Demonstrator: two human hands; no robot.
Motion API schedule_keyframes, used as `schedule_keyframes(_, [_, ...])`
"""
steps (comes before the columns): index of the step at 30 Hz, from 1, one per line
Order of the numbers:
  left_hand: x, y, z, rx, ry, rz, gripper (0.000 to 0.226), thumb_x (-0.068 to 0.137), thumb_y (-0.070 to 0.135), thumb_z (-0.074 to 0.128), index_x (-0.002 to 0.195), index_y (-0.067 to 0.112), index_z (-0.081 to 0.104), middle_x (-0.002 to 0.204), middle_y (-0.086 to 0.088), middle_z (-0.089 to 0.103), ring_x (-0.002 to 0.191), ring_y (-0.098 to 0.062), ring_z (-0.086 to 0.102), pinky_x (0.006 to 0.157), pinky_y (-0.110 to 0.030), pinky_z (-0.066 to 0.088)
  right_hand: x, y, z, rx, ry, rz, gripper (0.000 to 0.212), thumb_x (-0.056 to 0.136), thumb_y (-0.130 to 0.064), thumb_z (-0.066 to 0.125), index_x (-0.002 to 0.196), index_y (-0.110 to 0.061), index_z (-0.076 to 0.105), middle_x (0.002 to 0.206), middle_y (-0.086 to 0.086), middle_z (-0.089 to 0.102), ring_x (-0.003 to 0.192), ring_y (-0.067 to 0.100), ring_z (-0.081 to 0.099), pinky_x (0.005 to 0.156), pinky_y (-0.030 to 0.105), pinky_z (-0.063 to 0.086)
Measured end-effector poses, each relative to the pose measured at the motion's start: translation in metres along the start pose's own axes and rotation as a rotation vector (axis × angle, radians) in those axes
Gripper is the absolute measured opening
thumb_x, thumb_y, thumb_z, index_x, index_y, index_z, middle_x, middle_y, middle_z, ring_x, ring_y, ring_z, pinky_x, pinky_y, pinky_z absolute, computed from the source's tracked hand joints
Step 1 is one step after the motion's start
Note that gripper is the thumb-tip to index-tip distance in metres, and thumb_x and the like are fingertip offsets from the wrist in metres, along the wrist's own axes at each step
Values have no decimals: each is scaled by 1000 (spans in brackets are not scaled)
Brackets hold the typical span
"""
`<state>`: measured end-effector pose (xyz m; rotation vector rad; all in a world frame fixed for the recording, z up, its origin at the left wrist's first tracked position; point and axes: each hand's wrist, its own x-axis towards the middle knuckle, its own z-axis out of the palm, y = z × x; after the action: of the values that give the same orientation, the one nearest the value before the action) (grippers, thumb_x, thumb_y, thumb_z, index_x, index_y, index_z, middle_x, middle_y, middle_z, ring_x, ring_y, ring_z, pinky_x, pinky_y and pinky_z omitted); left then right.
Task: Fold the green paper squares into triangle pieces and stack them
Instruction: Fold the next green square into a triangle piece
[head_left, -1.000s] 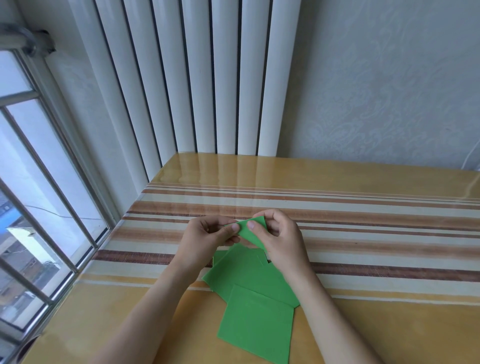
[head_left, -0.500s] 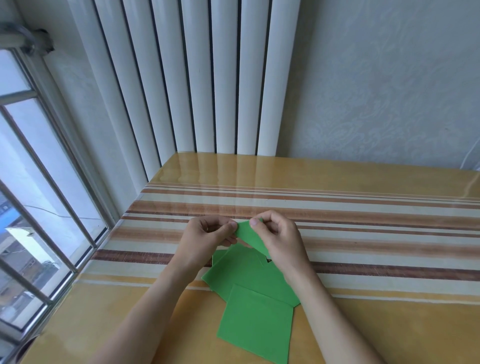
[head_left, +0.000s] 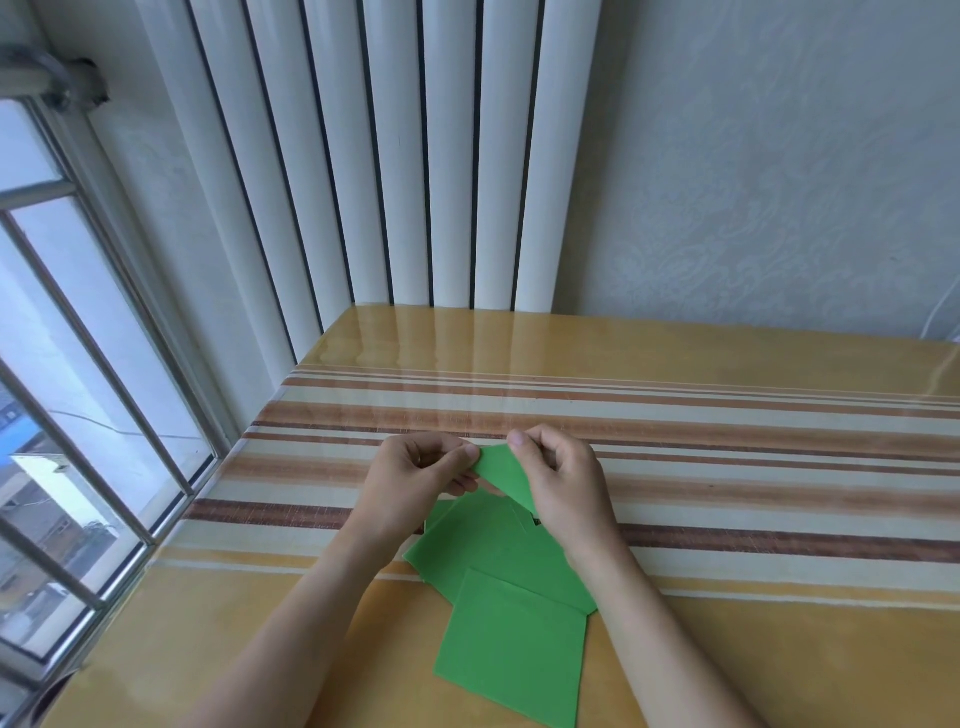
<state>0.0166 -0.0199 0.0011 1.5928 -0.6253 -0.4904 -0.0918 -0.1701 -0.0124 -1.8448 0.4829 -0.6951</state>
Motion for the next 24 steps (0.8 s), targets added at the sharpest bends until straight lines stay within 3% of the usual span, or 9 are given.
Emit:
schedule_keyframes(3, [-1,1,1,-12,39,13,17,98,14,69,87,5,78,75,-11,78,69,-14,72,67,-20,57,-1,-2,-1,60,-31,24,33,103,-40,63,84,-14,68,61,-7,57,57,9,50,58,34,39])
schedule_keyframes(6, [1,0,-2,-94,95,1,18,98,15,69,89,2,76,79,-14,77,71,-17,73,69,-22,58,-3,-6,-1,177,-153,112,12,98,-29,73,100,-17,74,91,0,78,76,15,74,74,35,61])
schedule_keyframes(7, [2,-1,-3,-115,99,-11,18,98,16,69,90,2,76,81,-15,77,74,-19,73,71,-23,59,-3,-6,-1,174,-156,120,8,97,-24,74,101,-17,74,93,-1,79,77,14,75,75,33,63])
schedule_keyframes(10, [3,-2,-4,-130,48,-69,16,99,13,67,92,1,74,82,-13,77,76,-19,73,73,-23,59,-1,-4,0,175,-75,127,6,95,-18,76,99,-16,71,90,0,79,71,12,74,61,20,55])
schedule_keyframes(13, [3,-4,-2,-42,-76,-96,13,100,7,65,90,2,72,80,-10,76,77,-18,72,75,-23,59,2,-3,-2,233,42,152,18,92,-15,79,106,-16,67,84,5,79,71,15,76,70,29,60])
schedule_keyframes(18, [1,-4,1,74,-234,-87,14,96,7,72,88,-4,73,78,-13,74,77,-20,72,79,-27,61,3,-4,-4,325,88,137,15,92,-11,78,102,-10,66,85,4,79,69,9,72,66,23,56])
schedule_keyframes(21, [-1,-2,2,75,-233,-89,16,96,14,73,90,-1,74,81,-11,75,79,-19,71,83,-30,61,2,-4,-3,275,44,148,12,92,-12,78,101,-9,70,90,5,80,74,10,74,67,25,58])
schedule_keyframes(24, [-1,-1,2,18,-107,-49,20,95,18,73,93,-1,72,80,-9,73,76,-17,68,78,-29,60,1,-4,-1,252,-20,150,11,92,-12,78,101,-11,71,93,7,80,82,22,78,71,35,64])
